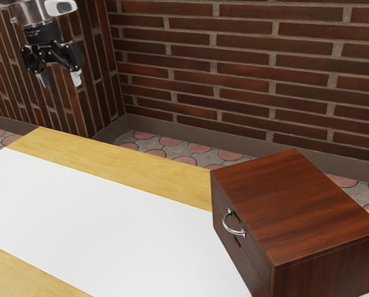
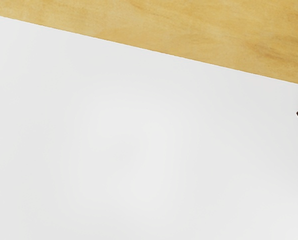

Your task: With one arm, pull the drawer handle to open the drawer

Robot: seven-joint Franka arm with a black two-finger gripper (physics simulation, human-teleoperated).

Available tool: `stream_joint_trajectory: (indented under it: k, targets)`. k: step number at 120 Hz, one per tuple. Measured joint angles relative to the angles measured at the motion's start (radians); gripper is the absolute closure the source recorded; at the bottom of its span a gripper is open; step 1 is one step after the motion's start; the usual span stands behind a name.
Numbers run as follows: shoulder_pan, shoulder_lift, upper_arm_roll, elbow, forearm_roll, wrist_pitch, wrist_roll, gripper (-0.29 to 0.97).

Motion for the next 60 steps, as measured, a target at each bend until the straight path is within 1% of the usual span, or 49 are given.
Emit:
stream_joint_trajectory:
  k: [13, 30, 34, 41, 46, 53, 60]
  targets:
    - [0.011, 0.000, 0.000, 0.000, -0.001, 0.067, -0.003, 0.00]
    - [-0.021, -0.010, -0.003, 0.001, -0.001, 0.113, -0.009, 0.00]
    - [-0.033, -0.022, -0.002, 0.038, 0.000, 0.105, -0.017, 0.00]
    - [-0.049, -0.098, -0.006, 0.112, 0.028, 0.062, -0.050, 0.00]
    - [-0.030, -0.131, -0.048, 0.125, 0.037, 0.036, -0.086, 0.00]
    - [-0.049, -0.130, -0.099, 0.116, 0.047, 0.007, -0.157, 0.00]
    - [-0.079, -0.106, -0.120, 0.112, 0.053, -0.014, -0.228, 0.00]
